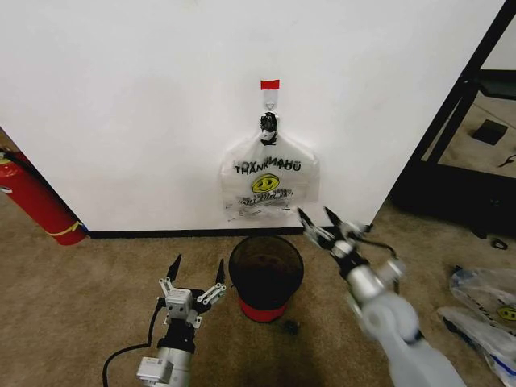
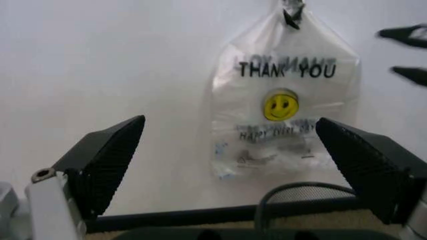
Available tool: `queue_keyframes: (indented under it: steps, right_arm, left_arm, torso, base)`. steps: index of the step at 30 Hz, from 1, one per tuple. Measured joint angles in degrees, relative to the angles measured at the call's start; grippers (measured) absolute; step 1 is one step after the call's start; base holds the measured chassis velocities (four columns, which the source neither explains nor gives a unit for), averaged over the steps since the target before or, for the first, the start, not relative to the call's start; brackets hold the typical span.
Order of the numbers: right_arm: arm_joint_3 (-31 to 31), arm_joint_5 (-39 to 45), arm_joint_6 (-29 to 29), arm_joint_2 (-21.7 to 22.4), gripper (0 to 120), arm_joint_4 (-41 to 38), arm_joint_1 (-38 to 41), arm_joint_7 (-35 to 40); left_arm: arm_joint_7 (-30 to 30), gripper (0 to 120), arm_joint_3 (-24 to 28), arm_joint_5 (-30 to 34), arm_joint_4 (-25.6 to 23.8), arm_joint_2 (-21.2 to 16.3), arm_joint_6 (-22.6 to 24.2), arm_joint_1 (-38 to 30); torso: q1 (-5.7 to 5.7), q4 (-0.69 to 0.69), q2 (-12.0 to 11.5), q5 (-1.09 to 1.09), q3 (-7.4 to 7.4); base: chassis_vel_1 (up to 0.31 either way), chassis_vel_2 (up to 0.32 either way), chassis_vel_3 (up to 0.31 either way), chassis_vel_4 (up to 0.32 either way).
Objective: Pick up the garbage bag from the wall and place it over the trash bin.
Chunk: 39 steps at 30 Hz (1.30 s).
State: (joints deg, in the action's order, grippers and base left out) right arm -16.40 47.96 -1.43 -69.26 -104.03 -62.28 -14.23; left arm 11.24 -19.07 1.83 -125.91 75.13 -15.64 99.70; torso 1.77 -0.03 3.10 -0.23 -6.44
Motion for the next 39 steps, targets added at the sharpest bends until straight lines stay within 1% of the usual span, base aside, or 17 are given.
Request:
queue_keyframes:
  steps: [1,2,4,5,8,14,17,33,35,36,37,38,39]
  right_arm:
    - [2.2,1.8,0.5,-0.5,100,3.4,4.2,0.2]
    - [2.2,1.8,0.5,-0.5,100,3.4,4.2,0.2]
    - [5.8,4.6,1.0,-1.7,100,9.3,12.0,0.9]
    - [6.1,4.8,1.0,-1.8,100,9.9,12.8,0.9]
    - [9.3,7.2,1.2,-3.4,100,15.5,20.1,1.1]
    - [11.7,9.7,1.3,-4.5,100,20.1,26.9,1.1]
    - [12.4,10.5,1.6,-5.2,100,21.2,28.5,1.5]
    - [12.8,11.4,1.5,-6.6,100,24.5,31.3,2.4]
    - [13.0,12.2,1.5,-6.7,94,24.6,31.8,2.8]
    - [13.0,12.4,1.4,-6.7,94,24.6,31.9,2.9]
    - [13.2,13.1,1.4,-6.9,88,24.6,32.0,3.4]
    - [13.2,13.2,1.4,-7.0,85,24.6,32.0,3.5]
    - [13.2,13.2,1.4,-7.0,85,24.6,32.0,3.5]
  left_arm:
    - [0.0,100,-0.6,0.0,-0.4,0.2,0.0,0.1]
    - [0.0,100,-0.6,0.0,-0.4,0.2,0.0,0.1]
    - [0.0,100,-1.8,0.2,-1.0,0.2,0.0,0.2]
    - [0.0,100,-1.9,0.3,-1.1,0.2,0.0,0.2]
    - [0.1,100,-2.7,0.6,-1.2,0.3,-0.2,0.3]
    - [0.1,100,-2.9,0.7,-1.2,0.5,-0.5,0.3]
    - [0.1,100,-2.9,0.8,-1.2,0.6,-0.6,0.2]
    - [0.1,100,-2.9,1.0,-1.0,0.6,-0.6,-0.1]
    - [0.1,100,-3.0,1.0,-1.1,0.6,-0.6,0.0]
    - [0.1,100,-3.0,1.0,-1.1,0.6,-0.6,0.0]
    - [0.1,100,-3.1,1.0,-1.1,0.6,-0.6,0.0]
    - [0.1,100,-3.1,1.0,-1.1,0.6,-0.6,0.0]
    - [0.1,100,-3.1,1.0,-1.1,0.6,-0.6,0.0]
  torso:
    - [0.0,-0.01,0.0,0.0,0.0]
    - [0.0,-0.01,0.0,0.0,0.0]
    - [0.0,-0.04,0.0,-0.01,0.0]
    - [0.0,-0.04,0.0,-0.01,0.0]
    - [0.0,-0.02,0.0,-0.01,0.0]
    - [0.0,-0.04,0.0,-0.01,0.0]
    - [0.0,-0.03,0.0,-0.01,0.0]
    - [0.0,-0.03,0.0,-0.01,0.01]
    - [0.0,-0.03,0.0,0.0,0.01]
    - [0.0,-0.04,0.0,-0.01,0.01]
    - [0.0,-0.03,0.0,0.0,0.01]
    - [0.0,-0.03,0.0,0.0,0.01]
    - [0.0,-0.03,0.0,0.0,0.01]
  base:
    - [0.0,0.0,0.0,0.0]
    - [0.0,0.0,0.0,0.0]
    - [0.0,0.0,0.0,0.0]
    - [0.0,0.0,0.0,0.0]
    - [0.0,0.0,0.0,0.0]
    - [0.0,0.0,0.0,0.0]
    - [0.0,0.0,0.0,0.0]
    - [0.0,0.0,0.0,0.0]
    - [0.0,0.0,0.0,0.0]
    - [0.0,0.0,0.0,0.0]
    - [0.0,0.0,0.0,0.0]
    - [0.0,0.0,0.0,0.0]
    - [0.0,0.0,0.0,0.0]
